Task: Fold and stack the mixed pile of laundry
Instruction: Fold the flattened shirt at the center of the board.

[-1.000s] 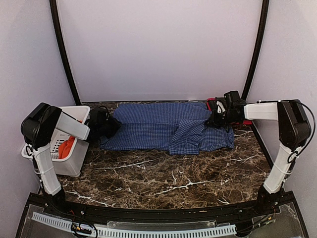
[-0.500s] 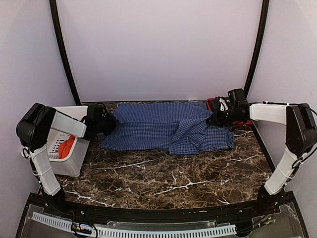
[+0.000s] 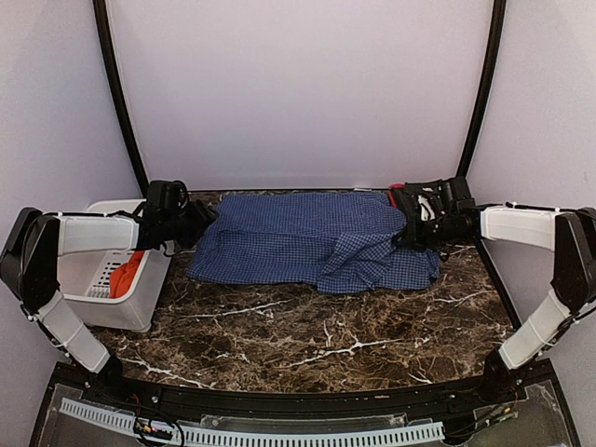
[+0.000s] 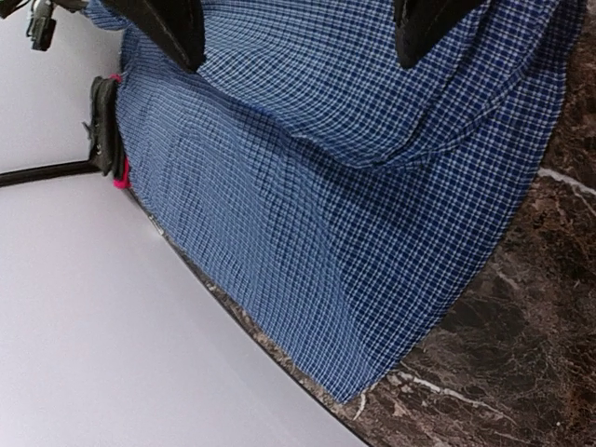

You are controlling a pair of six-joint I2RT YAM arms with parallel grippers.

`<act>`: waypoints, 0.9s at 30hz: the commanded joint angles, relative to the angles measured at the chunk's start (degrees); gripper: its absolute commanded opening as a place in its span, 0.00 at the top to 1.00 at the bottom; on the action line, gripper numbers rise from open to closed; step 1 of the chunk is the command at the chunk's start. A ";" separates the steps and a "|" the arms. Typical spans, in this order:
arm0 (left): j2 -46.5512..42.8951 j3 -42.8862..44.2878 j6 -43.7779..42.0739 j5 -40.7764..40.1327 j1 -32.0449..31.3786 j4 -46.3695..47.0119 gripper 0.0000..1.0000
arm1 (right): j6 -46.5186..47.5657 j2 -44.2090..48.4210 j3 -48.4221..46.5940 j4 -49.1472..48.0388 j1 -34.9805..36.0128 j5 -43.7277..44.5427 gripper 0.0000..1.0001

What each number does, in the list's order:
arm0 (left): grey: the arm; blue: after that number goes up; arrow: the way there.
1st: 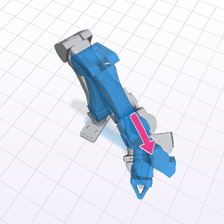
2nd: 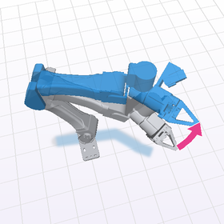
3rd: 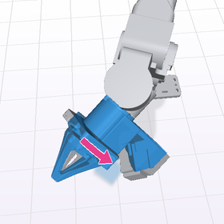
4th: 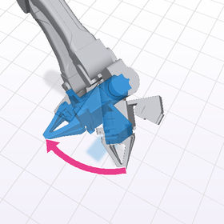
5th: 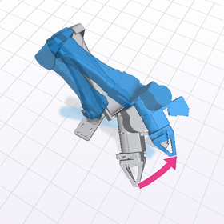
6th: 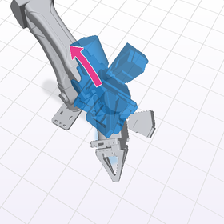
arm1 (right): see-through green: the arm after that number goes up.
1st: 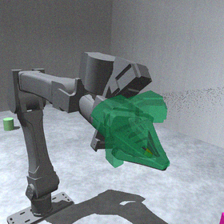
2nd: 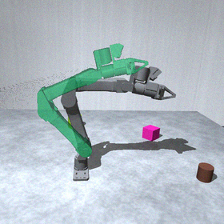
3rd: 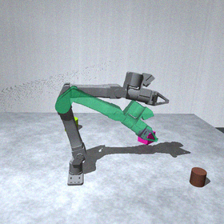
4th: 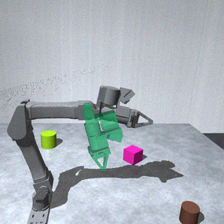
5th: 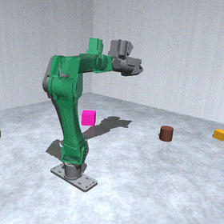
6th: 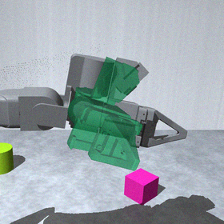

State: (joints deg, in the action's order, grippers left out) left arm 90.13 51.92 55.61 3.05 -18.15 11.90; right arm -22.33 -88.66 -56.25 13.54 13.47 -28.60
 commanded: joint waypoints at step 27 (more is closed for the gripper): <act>30.81 40.41 6.72 -12.25 -4.00 -39.35 0.40 | 3.10 0.21 6.24 -3.00 0.98 -1.31 1.00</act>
State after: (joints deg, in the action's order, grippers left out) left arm 119.90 89.80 60.73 -8.88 -22.13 -24.43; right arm -20.14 -88.12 -50.11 11.94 14.00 -29.98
